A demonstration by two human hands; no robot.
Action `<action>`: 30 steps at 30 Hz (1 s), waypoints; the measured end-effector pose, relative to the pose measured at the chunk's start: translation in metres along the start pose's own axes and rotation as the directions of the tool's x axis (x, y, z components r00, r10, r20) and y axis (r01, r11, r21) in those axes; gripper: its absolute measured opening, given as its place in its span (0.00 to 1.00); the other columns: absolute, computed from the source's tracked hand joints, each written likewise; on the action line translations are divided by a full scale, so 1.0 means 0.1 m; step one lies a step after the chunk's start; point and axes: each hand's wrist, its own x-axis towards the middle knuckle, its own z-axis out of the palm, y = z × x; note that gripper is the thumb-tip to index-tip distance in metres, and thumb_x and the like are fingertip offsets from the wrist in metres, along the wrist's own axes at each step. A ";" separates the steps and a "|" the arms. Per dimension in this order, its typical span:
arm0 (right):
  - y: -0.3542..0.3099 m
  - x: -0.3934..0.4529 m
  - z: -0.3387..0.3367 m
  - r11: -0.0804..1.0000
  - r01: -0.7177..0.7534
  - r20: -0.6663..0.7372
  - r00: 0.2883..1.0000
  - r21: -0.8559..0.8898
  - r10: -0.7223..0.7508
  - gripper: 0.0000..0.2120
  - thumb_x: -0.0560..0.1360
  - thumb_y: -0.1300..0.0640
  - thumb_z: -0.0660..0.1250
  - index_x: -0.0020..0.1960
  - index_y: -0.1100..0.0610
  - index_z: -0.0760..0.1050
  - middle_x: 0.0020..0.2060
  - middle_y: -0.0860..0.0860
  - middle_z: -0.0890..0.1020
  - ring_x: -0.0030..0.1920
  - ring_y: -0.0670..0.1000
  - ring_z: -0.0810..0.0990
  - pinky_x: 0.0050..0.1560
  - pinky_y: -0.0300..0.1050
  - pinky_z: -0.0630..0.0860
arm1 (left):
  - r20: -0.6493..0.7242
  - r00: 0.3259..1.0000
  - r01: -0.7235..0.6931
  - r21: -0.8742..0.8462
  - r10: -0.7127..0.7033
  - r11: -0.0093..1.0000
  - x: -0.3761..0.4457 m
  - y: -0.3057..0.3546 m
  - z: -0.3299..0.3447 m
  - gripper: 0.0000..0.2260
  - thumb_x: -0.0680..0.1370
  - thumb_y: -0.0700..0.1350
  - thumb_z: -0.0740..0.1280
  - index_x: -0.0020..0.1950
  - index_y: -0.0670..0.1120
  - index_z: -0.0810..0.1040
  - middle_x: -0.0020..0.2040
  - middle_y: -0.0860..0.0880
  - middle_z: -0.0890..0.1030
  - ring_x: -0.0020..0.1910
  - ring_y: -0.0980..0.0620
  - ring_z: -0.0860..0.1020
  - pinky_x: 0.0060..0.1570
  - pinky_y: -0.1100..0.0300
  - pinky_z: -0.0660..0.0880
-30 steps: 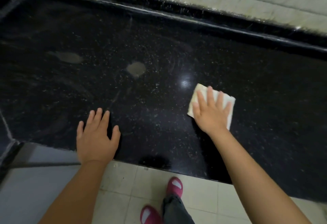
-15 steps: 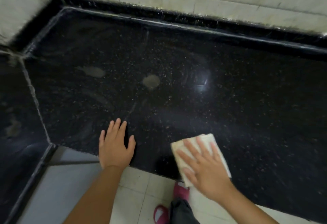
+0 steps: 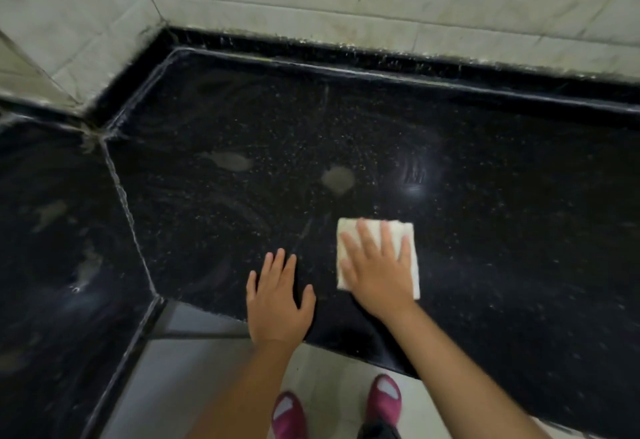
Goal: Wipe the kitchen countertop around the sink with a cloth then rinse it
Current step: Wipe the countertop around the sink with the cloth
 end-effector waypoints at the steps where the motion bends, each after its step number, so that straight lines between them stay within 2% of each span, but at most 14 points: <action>1: -0.10 -0.19 0.05 0.999 0.030 0.020 0.999 0.026 -0.030 0.26 0.80 0.46 0.41 0.60 0.47 0.77 0.61 0.50 0.79 0.64 0.61 0.69 0.63 0.61 0.58 | 0.002 1.000 -0.002 -0.049 0.002 0.999 0.02 -0.01 -0.03 0.33 0.71 0.60 0.43 0.72 0.46 0.63 0.75 0.49 0.58 0.75 0.52 0.52 0.71 0.56 0.42; 3: -0.07 -0.66 0.18 0.995 0.094 0.076 0.992 0.037 -0.097 0.26 0.80 0.44 0.36 0.66 0.44 0.69 0.66 0.47 0.74 0.69 0.57 0.62 0.68 0.55 0.50 | 0.026 0.998 -0.052 -0.158 0.056 0.986 0.03 -0.05 -0.12 0.25 0.77 0.55 0.53 0.72 0.46 0.61 0.75 0.50 0.56 0.75 0.54 0.50 0.71 0.58 0.41; 5: 0.22 -1.13 0.24 0.995 0.084 0.055 0.995 0.047 -0.087 0.23 0.80 0.42 0.37 0.71 0.42 0.57 0.75 0.42 0.56 0.75 0.52 0.49 0.72 0.51 0.43 | 0.000 0.989 -0.144 -0.263 0.149 0.954 0.03 -0.20 -0.23 0.25 0.76 0.53 0.55 0.71 0.44 0.64 0.74 0.49 0.59 0.74 0.54 0.51 0.71 0.57 0.45; 7: 0.63 -1.46 0.24 0.997 -0.080 0.068 0.995 0.016 0.079 0.23 0.79 0.40 0.35 0.73 0.39 0.49 0.76 0.40 0.46 0.76 0.48 0.43 0.73 0.51 0.42 | -0.061 0.975 -0.224 -0.241 0.215 0.944 0.04 -0.45 -0.34 0.27 0.73 0.55 0.53 0.67 0.40 0.70 0.70 0.43 0.67 0.70 0.52 0.56 0.68 0.51 0.52; 9: 0.91 -1.53 0.11 0.944 -0.330 0.079 0.940 -0.027 0.331 0.30 0.75 0.36 0.29 0.74 0.40 0.49 0.76 0.45 0.51 0.75 0.53 0.49 0.72 0.60 0.51 | -0.086 0.961 -0.271 -0.121 0.262 0.955 0.10 -0.73 -0.40 0.27 0.73 0.53 0.52 0.62 0.38 0.74 0.66 0.38 0.72 0.68 0.45 0.63 0.64 0.43 0.59; 10: 0.95 -1.47 0.05 0.899 -0.436 0.111 0.893 -0.023 0.436 0.34 0.73 0.34 0.27 0.74 0.42 0.49 0.76 0.47 0.50 0.75 0.55 0.48 0.71 0.61 0.50 | -0.081 0.957 -0.284 -0.057 0.280 0.957 0.13 -0.85 -0.42 0.25 0.73 0.51 0.53 0.61 0.36 0.75 0.64 0.36 0.73 0.66 0.41 0.66 0.61 0.39 0.62; 12: 0.86 -1.24 -0.06 0.769 -0.633 0.175 0.770 0.090 0.613 0.28 0.77 0.39 0.35 0.75 0.44 0.45 0.76 0.47 0.43 0.76 0.56 0.41 0.73 0.60 0.44 | -0.058 0.965 -0.254 0.013 0.254 0.967 0.17 -1.02 -0.49 0.20 0.74 0.47 0.59 0.61 0.36 0.75 0.63 0.35 0.73 0.65 0.36 0.68 0.60 0.36 0.64; 14: 0.57 -0.89 -0.10 0.716 -0.684 0.164 0.729 0.139 0.665 0.24 0.81 0.45 0.42 0.76 0.45 0.43 0.76 0.47 0.40 0.75 0.57 0.38 0.73 0.61 0.40 | -0.034 0.978 -0.205 0.029 0.206 0.978 0.18 -1.13 -0.56 0.17 0.76 0.42 0.63 0.63 0.38 0.73 0.67 0.37 0.71 0.69 0.37 0.65 0.64 0.37 0.60; 17: -0.07 -0.40 -0.07 0.764 -0.626 0.162 0.779 0.158 0.605 0.24 0.81 0.46 0.42 0.75 0.45 0.41 0.76 0.48 0.39 0.75 0.59 0.37 0.71 0.64 0.38 | -0.025 0.975 -0.217 0.127 0.222 0.968 0.18 -1.32 -0.61 0.16 0.77 0.43 0.62 0.64 0.42 0.74 0.67 0.40 0.71 0.69 0.38 0.64 0.64 0.38 0.61; 20: -0.97 -0.02 0.03 0.875 -0.458 0.140 0.887 0.154 0.440 0.24 0.81 0.46 0.42 0.76 0.45 0.43 0.76 0.48 0.41 0.75 0.61 0.38 0.70 0.65 0.36 | -0.056 0.985 -0.152 0.155 0.162 0.976 0.19 -1.51 -0.67 0.16 0.77 0.44 0.60 0.63 0.41 0.75 0.66 0.39 0.73 0.68 0.38 0.66 0.62 0.37 0.63; 22: -1.57 0.06 0.15 0.947 -0.289 -0.001 0.956 0.142 0.292 0.23 0.79 0.47 0.47 0.73 0.46 0.59 0.75 0.51 0.57 0.74 0.63 0.54 0.70 0.65 0.41 | -0.082 0.993 -0.073 0.128 0.084 0.989 0.21 -1.62 -0.72 0.16 0.76 0.40 0.65 0.63 0.40 0.74 0.66 0.39 0.72 0.68 0.38 0.66 0.63 0.38 0.61; 24: -2.00 0.04 0.20 0.974 -0.189 -0.021 0.981 0.124 0.193 0.23 0.72 0.45 0.51 0.60 0.45 0.77 0.63 0.50 0.77 0.65 0.61 0.72 0.67 0.60 0.48 | -0.070 0.995 -0.054 0.149 0.065 0.987 0.24 -1.73 -0.76 0.17 0.74 0.38 0.67 0.63 0.39 0.74 0.66 0.38 0.72 0.68 0.37 0.66 0.62 0.37 0.62; 27: -2.05 -0.12 0.25 0.992 -0.036 0.025 0.999 0.122 0.033 0.22 0.72 0.43 0.50 0.54 0.42 0.80 0.56 0.45 0.82 0.59 0.55 0.78 0.66 0.54 0.47 | -0.052 0.998 -0.037 0.164 0.046 0.986 0.29 -1.82 -0.84 0.18 0.75 0.39 0.65 0.65 0.39 0.72 0.67 0.38 0.70 0.69 0.38 0.65 0.64 0.38 0.61; 30: -1.47 -0.39 0.31 0.999 -0.017 0.026 1.000 0.048 0.016 0.26 0.80 0.43 0.38 0.60 0.42 0.74 0.60 0.46 0.79 0.64 0.55 0.71 0.66 0.52 0.48 | -0.025 1.000 -0.003 0.126 0.007 0.992 0.35 -1.85 -0.86 0.20 0.79 0.43 0.59 0.70 0.41 0.66 0.72 0.41 0.64 0.72 0.43 0.59 0.69 0.44 0.55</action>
